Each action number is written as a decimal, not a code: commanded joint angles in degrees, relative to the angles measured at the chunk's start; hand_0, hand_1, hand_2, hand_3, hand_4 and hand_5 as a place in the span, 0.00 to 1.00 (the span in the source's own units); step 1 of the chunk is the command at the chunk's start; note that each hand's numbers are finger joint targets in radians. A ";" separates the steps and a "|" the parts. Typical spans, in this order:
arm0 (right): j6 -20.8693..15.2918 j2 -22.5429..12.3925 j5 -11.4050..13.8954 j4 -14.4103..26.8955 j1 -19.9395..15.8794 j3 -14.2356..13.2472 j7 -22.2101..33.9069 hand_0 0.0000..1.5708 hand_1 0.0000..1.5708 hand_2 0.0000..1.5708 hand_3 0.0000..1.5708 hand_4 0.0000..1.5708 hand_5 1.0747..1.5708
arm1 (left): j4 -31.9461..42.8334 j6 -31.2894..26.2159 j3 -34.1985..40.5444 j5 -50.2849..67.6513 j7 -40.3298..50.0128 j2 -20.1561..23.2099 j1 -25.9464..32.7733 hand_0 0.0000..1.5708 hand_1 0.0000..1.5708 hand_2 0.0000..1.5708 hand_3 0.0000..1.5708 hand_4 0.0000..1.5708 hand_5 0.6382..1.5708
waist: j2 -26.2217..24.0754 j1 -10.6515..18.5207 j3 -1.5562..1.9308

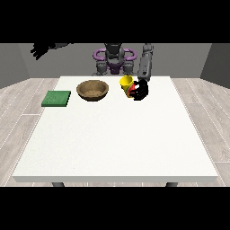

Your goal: Pick the cup and pour the ball into the bowl, then pick the bowl and place it on the pad

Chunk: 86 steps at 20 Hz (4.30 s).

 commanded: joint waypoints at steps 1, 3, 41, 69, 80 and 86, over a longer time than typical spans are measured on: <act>0.89 -0.78 0.18 7.35 0.19 -1.50 -0.91 0.00 0.00 0.00 0.20 0.40 0.98 | -0.87 7.28 -7.27 -9.13 9.13 -0.55 -2.82 0.82 0.82 1.00 1.00 0.90 0.89 | -5.50 1.94 0.08; 1.19 -0.47 0.32 5.95 0.14 0.70 1.59 0.00 0.00 0.00 0.19 0.41 0.99 | 1.13 13.00 -10.68 -14.96 13.94 -1.32 -4.97 0.84 0.84 1.00 1.00 0.89 0.93 | -8.01 -0.34 0.10; 4.34 -0.70 4.39 24.60 1.46 0.53 -5.16 0.00 0.00 0.00 0.17 0.44 0.95 | -0.52 -16.55 -50.27 -64.75 65.28 -4.62 -20.91 0.00 0.00 0.70 0.98 0.71 1.00 | -18.53 3.48 -0.16; -10.36 12.57 10.17 31.15 0.75 1.90 -17.43 0.00 0.00 0.00 0.00 0.47 0.99 | -23.73 -35.51 12.34 15.25 38.82 16.61 -12.39 0.00 0.00 0.00 0.00 0.67 0.99 | -6.80 20.39 -0.14; -9.40 13.16 11.51 45.83 -5.11 3.05 -26.30 0.00 0.00 0.00 0.00 0.35 0.97 | -27.86 -40.55 16.35 21.55 41.56 24.47 -7.02 0.00 0.00 0.00 0.00 0.64 0.96 | -5.03 18.09 -0.12; -5.43 10.08 10.65 52.81 -5.64 0.11 -36.40 0.00 0.00 0.00 0.00 0.30 0.95 | -31.72 -42.23 17.09 25.12 43.20 26.32 -9.10 0.00 0.00 0.00 0.00 0.65 0.96 | 0.26 21.09 -0.05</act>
